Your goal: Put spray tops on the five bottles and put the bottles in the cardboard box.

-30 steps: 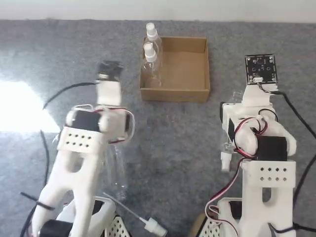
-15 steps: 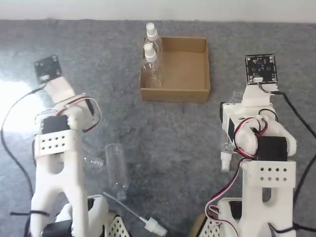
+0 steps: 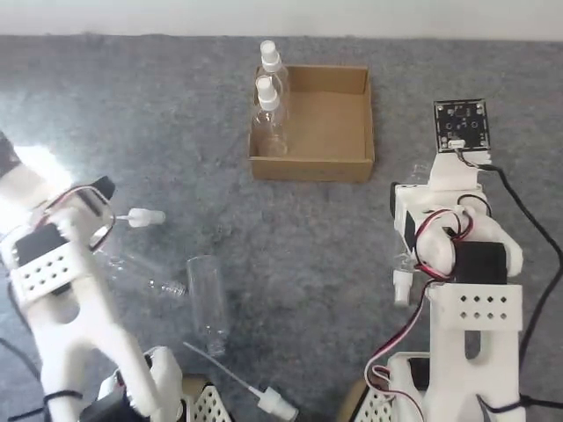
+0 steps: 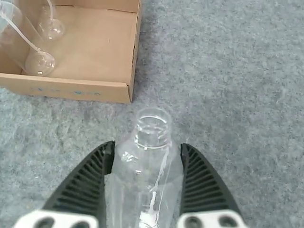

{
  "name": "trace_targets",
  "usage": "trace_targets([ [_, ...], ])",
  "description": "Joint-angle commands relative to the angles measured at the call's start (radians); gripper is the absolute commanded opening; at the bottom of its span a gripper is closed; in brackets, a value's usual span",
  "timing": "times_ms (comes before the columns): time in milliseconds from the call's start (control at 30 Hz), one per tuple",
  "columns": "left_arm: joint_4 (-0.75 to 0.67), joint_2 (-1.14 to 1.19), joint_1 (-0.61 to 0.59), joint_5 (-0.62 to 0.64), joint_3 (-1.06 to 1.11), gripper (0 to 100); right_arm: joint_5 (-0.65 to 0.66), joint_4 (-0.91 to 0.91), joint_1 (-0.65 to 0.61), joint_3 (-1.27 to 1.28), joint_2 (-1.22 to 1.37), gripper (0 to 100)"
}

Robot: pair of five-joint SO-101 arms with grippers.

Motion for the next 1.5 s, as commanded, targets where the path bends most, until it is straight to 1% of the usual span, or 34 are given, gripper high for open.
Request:
trace_targets([
  [0,0.026,-0.043,-0.035,-0.038,-0.031,30,-0.005,-0.024,0.008,-0.017,-0.028,1.0],
  [233,0.25,-0.038,-0.069,-0.132,-0.188,30,-0.005,-0.024,0.008,-0.017,-0.028,1.0],
  [367,0.327,-0.043,-0.069,-0.181,-0.259,30,-0.005,-0.024,0.008,-0.015,-0.028,1.0],
  [467,0.387,-0.041,-0.069,-0.245,-0.323,29,-0.005,-0.024,0.008,-0.015,-0.028,1.0],
  [600,0.448,-0.035,-0.064,-0.416,-0.412,26,-0.005,-0.024,0.008,-0.015,-0.028,1.0],
  [733,0.453,-0.034,-0.057,-0.569,-0.447,26,-0.005,-0.024,0.007,-0.015,-0.028,1.0],
  [833,0.474,-0.032,-0.028,-0.689,-0.447,26,-0.005,-0.024,0.007,-0.015,-0.028,1.0],
  [933,0.531,0.008,0.009,-0.767,-0.455,26,-0.005,-0.024,0.007,-0.015,-0.028,1.0],
  [1100,0.585,0.132,0.043,-0.887,-0.515,26,-0.005,-0.024,0.007,-0.015,-0.028,1.0],
  [1300,0.709,0.308,0.084,-1.103,-0.633,26,-0.005,-0.024,0.007,-0.015,-0.028,1.0],
  [1467,0.758,0.41,0.094,-1.206,-0.722,26,-0.005,-0.024,0.007,-0.015,-0.028,1.0],
])
